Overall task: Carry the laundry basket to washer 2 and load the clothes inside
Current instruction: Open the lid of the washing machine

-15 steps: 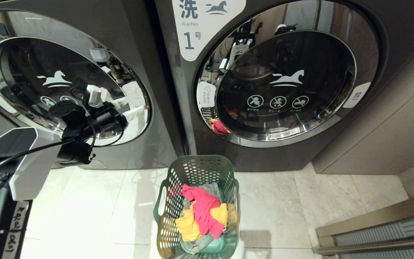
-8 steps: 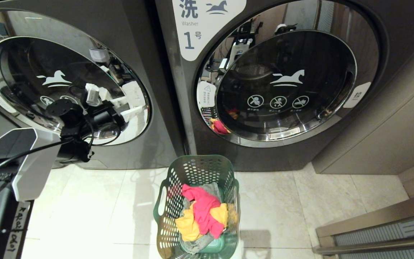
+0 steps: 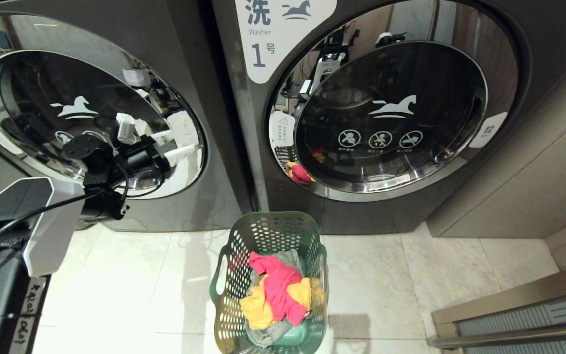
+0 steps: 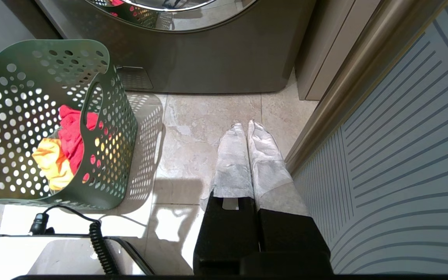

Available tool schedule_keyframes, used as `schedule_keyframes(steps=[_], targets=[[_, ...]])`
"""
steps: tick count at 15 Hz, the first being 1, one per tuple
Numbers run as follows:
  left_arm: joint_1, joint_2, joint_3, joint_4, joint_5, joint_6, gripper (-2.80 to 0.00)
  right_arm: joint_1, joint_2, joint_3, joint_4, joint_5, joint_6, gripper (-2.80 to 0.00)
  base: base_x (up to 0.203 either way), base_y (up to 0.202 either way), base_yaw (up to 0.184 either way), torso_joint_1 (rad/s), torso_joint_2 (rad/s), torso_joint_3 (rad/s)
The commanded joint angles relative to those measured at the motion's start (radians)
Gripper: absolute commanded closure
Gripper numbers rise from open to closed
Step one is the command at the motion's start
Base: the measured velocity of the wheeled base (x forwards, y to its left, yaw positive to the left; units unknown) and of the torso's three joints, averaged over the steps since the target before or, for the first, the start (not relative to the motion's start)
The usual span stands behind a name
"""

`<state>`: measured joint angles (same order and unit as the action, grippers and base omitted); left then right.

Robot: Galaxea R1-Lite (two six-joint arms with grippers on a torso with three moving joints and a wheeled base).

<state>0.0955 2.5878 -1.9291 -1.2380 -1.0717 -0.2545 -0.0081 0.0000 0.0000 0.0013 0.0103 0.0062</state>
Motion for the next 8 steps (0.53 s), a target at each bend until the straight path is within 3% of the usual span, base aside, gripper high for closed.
schedule_keyframes(steps=[1,8], targets=[[0.001,0.005,-0.001,-0.009,-0.008,-0.003,-2.8,0.0,0.0,0.0,0.0,0.0,0.0,0.0,0.0,0.0,0.0,0.0,0.0,0.0],[-0.01,0.008,-0.001,-0.043,-0.036,-0.003,-2.8,0.0,0.0,0.0,0.0,0.0,0.0,0.0,0.0,0.0,0.0,0.0,0.0,0.0]])
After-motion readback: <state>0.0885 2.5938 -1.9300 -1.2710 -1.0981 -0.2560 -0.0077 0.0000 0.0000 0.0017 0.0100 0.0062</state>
